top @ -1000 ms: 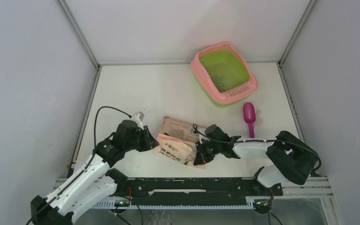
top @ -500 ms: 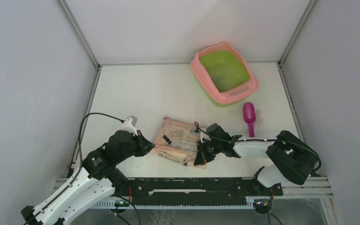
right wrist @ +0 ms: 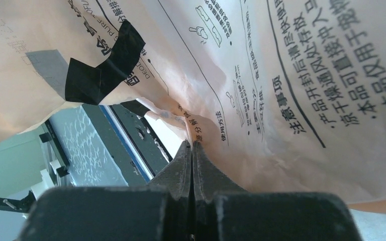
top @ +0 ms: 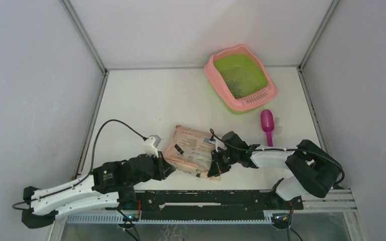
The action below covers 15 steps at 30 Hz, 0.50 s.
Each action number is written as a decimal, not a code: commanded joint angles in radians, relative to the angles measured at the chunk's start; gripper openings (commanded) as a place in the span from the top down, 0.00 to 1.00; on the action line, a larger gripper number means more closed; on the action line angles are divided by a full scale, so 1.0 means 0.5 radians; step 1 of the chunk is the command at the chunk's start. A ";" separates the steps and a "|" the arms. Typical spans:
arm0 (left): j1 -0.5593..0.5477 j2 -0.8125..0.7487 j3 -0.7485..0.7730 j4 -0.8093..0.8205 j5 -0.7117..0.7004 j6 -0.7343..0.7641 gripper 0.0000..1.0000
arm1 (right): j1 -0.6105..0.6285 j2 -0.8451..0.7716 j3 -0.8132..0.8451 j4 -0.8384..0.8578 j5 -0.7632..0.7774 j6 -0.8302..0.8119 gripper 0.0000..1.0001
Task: Fill the litter box with clean litter
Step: Close the cat litter bag at the center of the board.
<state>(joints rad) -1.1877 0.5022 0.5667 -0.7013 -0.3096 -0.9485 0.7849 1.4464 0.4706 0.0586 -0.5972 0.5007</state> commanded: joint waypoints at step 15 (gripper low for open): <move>-0.067 0.850 0.066 0.585 -0.260 0.113 1.00 | -0.087 -0.095 0.041 0.106 -0.134 0.060 1.00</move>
<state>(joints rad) -1.2568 0.8989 0.5781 -0.5415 -0.4339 -0.9394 0.7578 1.4292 0.4706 0.0635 -0.6456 0.5224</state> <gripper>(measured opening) 0.003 0.007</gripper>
